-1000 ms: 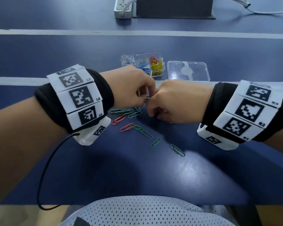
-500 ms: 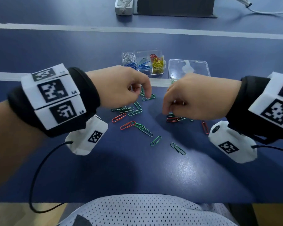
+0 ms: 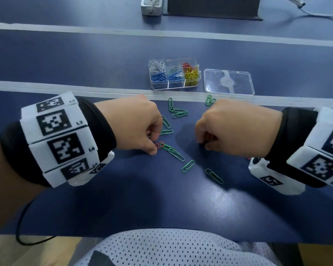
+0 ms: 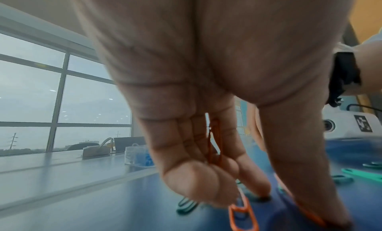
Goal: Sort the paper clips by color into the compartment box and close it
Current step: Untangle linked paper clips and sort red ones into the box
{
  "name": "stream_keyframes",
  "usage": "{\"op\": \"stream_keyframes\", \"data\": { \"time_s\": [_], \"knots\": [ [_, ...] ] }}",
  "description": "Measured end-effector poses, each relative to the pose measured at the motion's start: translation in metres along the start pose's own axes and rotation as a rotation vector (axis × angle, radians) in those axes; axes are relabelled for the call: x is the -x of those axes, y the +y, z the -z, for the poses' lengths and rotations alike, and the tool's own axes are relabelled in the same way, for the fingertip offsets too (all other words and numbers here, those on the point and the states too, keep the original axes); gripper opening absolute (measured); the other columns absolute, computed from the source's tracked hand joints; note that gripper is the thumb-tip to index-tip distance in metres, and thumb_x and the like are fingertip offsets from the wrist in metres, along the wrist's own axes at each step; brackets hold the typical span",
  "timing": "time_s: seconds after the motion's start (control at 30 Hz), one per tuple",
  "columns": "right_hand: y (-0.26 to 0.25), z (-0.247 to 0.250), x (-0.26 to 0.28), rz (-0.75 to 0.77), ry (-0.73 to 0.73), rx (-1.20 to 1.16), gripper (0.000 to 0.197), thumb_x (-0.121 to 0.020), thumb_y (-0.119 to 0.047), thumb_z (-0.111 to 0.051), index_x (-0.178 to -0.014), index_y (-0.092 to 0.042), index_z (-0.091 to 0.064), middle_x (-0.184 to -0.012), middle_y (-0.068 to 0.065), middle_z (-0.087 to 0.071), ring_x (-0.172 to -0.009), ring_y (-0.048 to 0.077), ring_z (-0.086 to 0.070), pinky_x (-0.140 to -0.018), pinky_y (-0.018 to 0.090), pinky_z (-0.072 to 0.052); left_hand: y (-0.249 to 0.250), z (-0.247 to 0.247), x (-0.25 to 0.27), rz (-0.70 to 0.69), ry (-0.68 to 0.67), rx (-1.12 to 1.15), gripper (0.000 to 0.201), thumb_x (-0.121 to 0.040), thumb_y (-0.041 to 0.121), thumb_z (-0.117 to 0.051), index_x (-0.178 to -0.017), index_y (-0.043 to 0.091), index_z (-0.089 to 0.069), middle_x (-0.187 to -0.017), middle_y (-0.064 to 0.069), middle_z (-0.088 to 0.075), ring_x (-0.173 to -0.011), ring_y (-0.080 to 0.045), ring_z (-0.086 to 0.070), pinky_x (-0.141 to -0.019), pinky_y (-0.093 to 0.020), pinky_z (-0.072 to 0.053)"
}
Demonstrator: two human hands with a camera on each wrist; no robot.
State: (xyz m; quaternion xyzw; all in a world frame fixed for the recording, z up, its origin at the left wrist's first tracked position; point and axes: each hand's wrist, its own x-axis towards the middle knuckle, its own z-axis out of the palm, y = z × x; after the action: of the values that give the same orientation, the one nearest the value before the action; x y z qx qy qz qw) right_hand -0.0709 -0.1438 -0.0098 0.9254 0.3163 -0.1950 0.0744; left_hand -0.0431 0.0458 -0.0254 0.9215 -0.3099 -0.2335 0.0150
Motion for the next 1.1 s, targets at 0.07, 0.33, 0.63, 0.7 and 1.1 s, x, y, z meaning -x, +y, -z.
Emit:
{"op": "stream_keyframes", "data": {
  "time_s": [0.07, 0.33, 0.63, 0.7, 1.1],
  "knots": [
    [0.0, 0.001, -0.001, 0.003, 0.02, -0.023, 0.021, -0.082, -0.021, -0.053, -0.095, -0.019, -0.069, -0.09, 0.002, -0.069, -0.089, 0.025, -0.06, -0.078, 0.034, -0.051, 0.002, 0.001, 0.001, -0.017, -0.015, -0.004, 0.017, -0.071, 0.04, -0.069, -0.066, 0.026, -0.061, -0.074, 0.005, -0.063, -0.068, -0.01, -0.054, -0.068, -0.024, -0.047],
    [0.021, 0.005, -0.012, -0.102, 0.14, -0.489, 0.021, -0.077, -0.02, -0.062, -0.086, -0.034, -0.074, -0.052, -0.022, -0.059, -0.055, -0.005, -0.055, -0.062, 0.014, -0.042, 0.0, 0.005, 0.005, -0.018, 0.076, 0.196, 0.01, -0.065, 0.033, -0.054, -0.067, 0.024, -0.056, -0.054, 0.009, -0.055, -0.059, -0.001, -0.05, -0.049, -0.009, -0.034],
    [0.035, 0.008, -0.021, -0.219, 0.073, -1.147, 0.018, -0.085, 0.0, -0.058, -0.088, -0.011, -0.072, -0.07, 0.005, -0.067, -0.07, 0.021, -0.065, -0.064, 0.019, -0.059, 0.0, 0.009, -0.008, -0.003, 0.139, 0.4, 0.02, -0.079, 0.021, -0.055, -0.089, 0.037, -0.06, -0.063, 0.011, -0.056, -0.059, 0.003, -0.05, -0.06, -0.011, -0.039],
    [0.036, 0.01, -0.021, -0.215, 0.094, -1.23, 0.016, -0.084, 0.0, -0.061, -0.086, -0.011, -0.073, -0.073, 0.008, -0.069, -0.072, 0.023, -0.064, -0.063, 0.02, -0.059, 0.002, 0.011, -0.013, 0.006, 0.125, 0.462, 0.022, -0.082, 0.016, -0.051, -0.087, 0.035, -0.06, -0.063, 0.01, -0.056, -0.054, 0.003, -0.049, -0.061, -0.013, -0.041],
    [0.043, 0.011, -0.017, -0.086, 0.153, -1.508, 0.017, -0.081, 0.002, -0.062, -0.081, -0.012, -0.071, -0.064, 0.0, -0.069, -0.061, 0.015, -0.059, -0.058, 0.018, -0.056, 0.004, 0.009, -0.031, -0.077, 0.034, 0.802, 0.035, -0.057, 0.053, -0.069, -0.082, 0.031, -0.059, -0.064, 0.008, -0.049, -0.057, -0.012, -0.047, -0.057, -0.024, -0.041]
  ]
}}
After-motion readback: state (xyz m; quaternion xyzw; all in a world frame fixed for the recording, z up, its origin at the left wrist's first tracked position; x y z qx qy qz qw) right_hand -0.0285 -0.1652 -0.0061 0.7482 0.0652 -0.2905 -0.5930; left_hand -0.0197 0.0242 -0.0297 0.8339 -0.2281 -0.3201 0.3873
